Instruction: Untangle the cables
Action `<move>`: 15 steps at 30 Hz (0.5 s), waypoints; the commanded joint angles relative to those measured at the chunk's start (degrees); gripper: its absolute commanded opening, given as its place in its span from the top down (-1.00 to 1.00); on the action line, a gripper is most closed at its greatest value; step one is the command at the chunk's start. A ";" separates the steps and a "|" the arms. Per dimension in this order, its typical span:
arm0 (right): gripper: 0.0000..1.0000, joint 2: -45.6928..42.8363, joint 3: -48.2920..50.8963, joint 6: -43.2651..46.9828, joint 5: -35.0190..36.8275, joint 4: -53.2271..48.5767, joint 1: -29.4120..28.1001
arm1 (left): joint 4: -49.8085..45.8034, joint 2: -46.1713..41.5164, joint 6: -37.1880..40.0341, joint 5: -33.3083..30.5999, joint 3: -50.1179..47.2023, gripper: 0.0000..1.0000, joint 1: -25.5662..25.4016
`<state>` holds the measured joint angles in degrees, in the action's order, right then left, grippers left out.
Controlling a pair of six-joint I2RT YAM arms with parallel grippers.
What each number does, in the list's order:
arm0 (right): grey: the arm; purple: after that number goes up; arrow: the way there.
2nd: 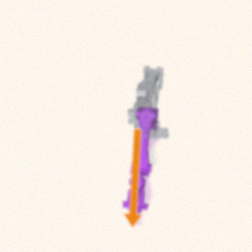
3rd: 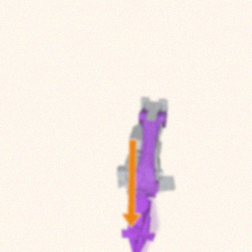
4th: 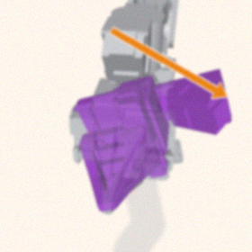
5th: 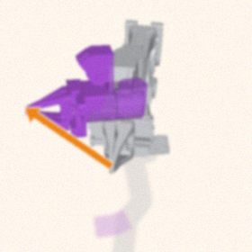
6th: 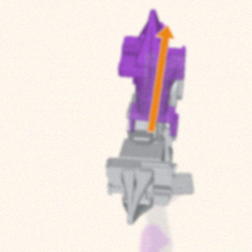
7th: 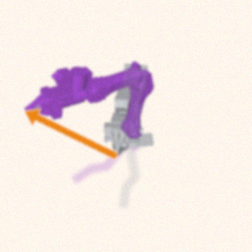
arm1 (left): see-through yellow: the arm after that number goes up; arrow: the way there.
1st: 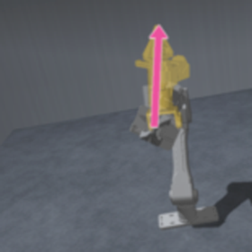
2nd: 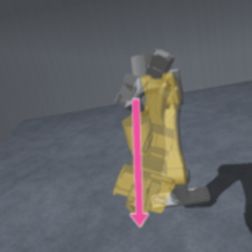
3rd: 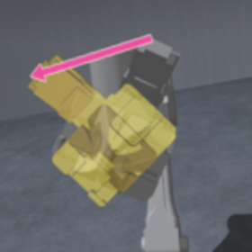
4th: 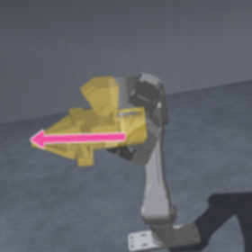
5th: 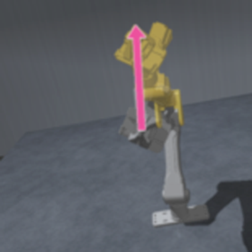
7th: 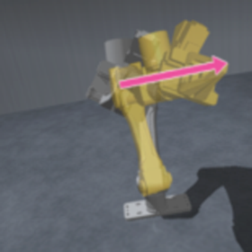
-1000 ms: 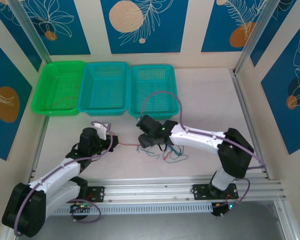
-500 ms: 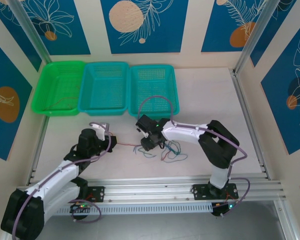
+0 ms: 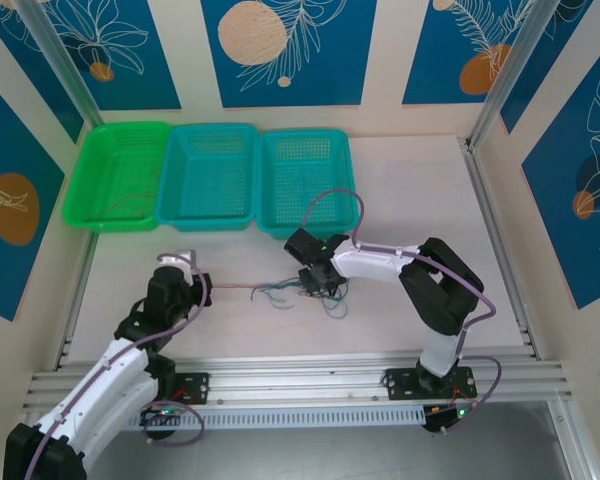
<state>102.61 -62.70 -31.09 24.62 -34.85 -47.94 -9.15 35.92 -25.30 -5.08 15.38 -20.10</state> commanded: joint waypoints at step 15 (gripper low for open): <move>-0.03 -12.13 -0.07 3.21 -7.33 -4.57 -0.22 | 18.46 5.76 1.87 14.23 -2.69 1.00 3.22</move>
<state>94.15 -59.72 -31.11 23.14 -40.75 -46.85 1.41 40.29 -25.54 1.50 13.32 -17.37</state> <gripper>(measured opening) 0.501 0.044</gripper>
